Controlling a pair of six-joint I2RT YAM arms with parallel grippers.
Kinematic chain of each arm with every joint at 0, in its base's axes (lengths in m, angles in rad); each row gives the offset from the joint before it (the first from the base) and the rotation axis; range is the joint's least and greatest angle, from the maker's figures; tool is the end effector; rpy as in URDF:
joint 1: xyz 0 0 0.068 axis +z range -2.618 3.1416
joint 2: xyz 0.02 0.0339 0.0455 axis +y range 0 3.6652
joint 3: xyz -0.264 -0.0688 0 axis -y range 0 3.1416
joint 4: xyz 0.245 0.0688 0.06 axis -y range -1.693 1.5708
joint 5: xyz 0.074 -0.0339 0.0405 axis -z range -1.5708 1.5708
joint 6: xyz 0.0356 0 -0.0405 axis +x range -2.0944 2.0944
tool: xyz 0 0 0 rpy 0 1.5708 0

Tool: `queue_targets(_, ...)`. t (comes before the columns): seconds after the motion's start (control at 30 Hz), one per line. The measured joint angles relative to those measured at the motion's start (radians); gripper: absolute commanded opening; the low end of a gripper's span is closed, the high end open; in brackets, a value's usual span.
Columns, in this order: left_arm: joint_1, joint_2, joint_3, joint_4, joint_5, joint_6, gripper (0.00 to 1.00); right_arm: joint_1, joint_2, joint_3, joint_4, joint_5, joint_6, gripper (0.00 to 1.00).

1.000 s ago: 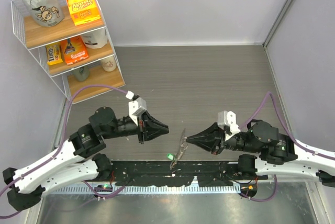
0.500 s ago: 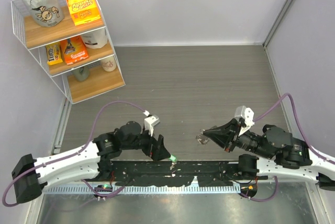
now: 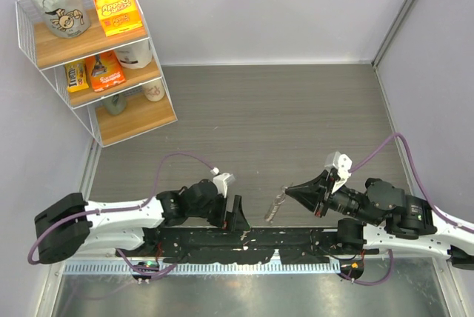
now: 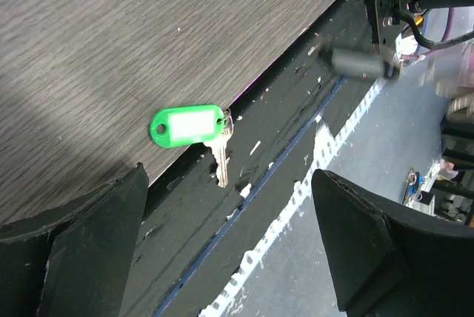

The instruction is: Put the keys on the keyring

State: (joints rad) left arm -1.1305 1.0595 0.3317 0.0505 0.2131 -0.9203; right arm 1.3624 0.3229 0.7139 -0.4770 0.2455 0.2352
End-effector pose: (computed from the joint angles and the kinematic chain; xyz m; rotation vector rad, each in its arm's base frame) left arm 0.0778 -0.1827 0.1574 0.4036 2.5613 -1.2042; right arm 0.0253 0.0779 0.3368 -0.7647 1.5796 0.9963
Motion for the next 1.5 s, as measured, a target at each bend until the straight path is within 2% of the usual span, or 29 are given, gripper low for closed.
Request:
queue_targets(0.47, -0.026, 0.187, 0.047, 0.142, 0.045, -0.074, 0.92, 0.0, -0.04, -0.01, -0.013, 0.0, 0.005, 0.05)
queue_targets(1.07, -0.088, 0.232, 0.071, 0.136, 0.004, -0.117, 0.9, 0.0, -0.097, -0.038, -0.027, 0.0, 0.009, 0.05)
queue_targets(1.3, -0.095, 0.303, 0.127, 0.128, 0.007, -0.121, 0.83, 0.0, -0.123, -0.047, -0.031, 0.0, 0.014, 0.05)
queue_targets(1.5, -0.109, 0.308, 0.157, 0.058, -0.038, -0.115, 0.68, 0.0, -0.151, -0.058, -0.033, 0.001, 0.016, 0.05)
